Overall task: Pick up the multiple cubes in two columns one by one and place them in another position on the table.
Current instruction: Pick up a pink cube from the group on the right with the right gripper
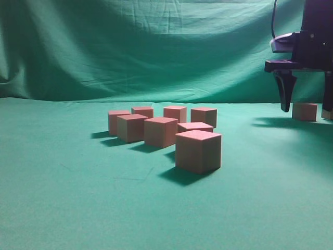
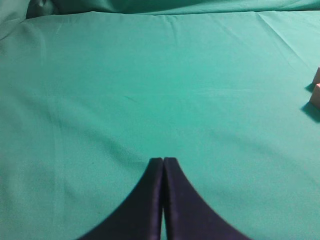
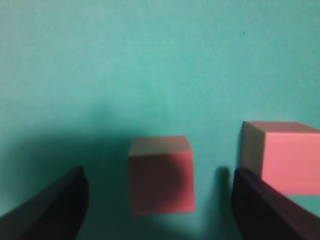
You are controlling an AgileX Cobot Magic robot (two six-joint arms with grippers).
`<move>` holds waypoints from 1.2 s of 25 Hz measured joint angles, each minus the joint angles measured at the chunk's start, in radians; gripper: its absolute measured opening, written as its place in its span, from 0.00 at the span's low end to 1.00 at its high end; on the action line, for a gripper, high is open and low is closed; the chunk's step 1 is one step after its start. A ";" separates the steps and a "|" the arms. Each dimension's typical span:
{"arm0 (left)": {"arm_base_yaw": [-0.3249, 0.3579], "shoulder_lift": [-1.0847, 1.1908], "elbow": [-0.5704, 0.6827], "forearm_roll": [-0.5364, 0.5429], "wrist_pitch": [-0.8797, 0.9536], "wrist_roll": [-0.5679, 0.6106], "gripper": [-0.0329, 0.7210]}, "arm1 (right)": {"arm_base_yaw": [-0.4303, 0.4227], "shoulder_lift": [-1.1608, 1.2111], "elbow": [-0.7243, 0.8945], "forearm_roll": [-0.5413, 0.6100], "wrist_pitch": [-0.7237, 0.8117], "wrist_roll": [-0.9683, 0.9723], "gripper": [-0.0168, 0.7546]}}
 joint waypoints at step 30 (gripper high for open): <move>0.000 0.000 0.000 0.000 0.000 0.000 0.04 | 0.045 -0.084 -0.297 0.087 0.151 -0.031 0.35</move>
